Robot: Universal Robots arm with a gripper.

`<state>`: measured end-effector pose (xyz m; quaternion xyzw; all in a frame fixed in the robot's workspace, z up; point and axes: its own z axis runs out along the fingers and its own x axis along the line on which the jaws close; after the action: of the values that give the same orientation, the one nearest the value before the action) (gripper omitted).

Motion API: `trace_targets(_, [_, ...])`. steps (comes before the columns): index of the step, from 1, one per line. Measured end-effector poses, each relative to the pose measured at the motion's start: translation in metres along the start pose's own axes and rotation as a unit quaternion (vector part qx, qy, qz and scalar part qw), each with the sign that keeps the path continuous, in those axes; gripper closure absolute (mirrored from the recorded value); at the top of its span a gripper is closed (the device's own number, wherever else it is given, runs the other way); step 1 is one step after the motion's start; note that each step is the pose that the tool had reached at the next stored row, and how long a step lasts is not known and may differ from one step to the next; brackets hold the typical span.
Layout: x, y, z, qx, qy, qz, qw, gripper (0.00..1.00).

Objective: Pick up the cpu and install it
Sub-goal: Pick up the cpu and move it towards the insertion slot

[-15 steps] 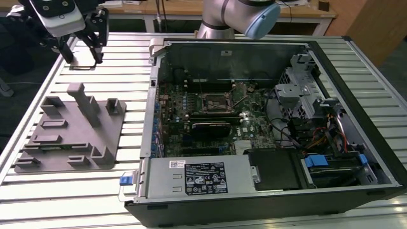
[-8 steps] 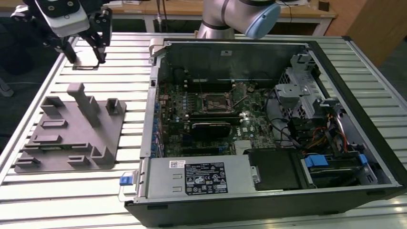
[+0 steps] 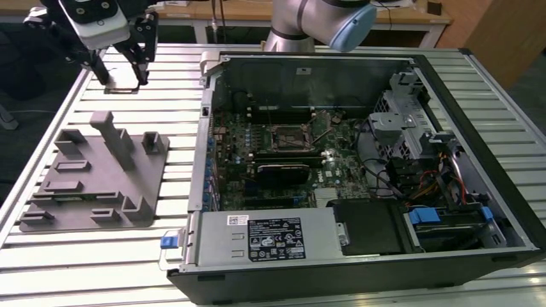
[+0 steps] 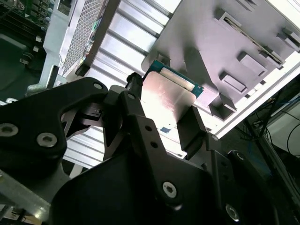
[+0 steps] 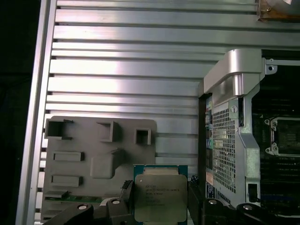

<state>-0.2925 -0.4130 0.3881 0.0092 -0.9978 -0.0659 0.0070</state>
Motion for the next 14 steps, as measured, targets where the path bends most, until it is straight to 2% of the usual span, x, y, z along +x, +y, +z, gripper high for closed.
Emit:
trace_targets(1, [-0.0141, 0.0001, -0.0001, 0.0002, 0.0009, 0.000, 1.0000, 0.45])
trace_targets(14, [-0.0453, 0.0001, -0.0006, 0.0012, 0.0027, 0.000, 1.0000, 0.45])
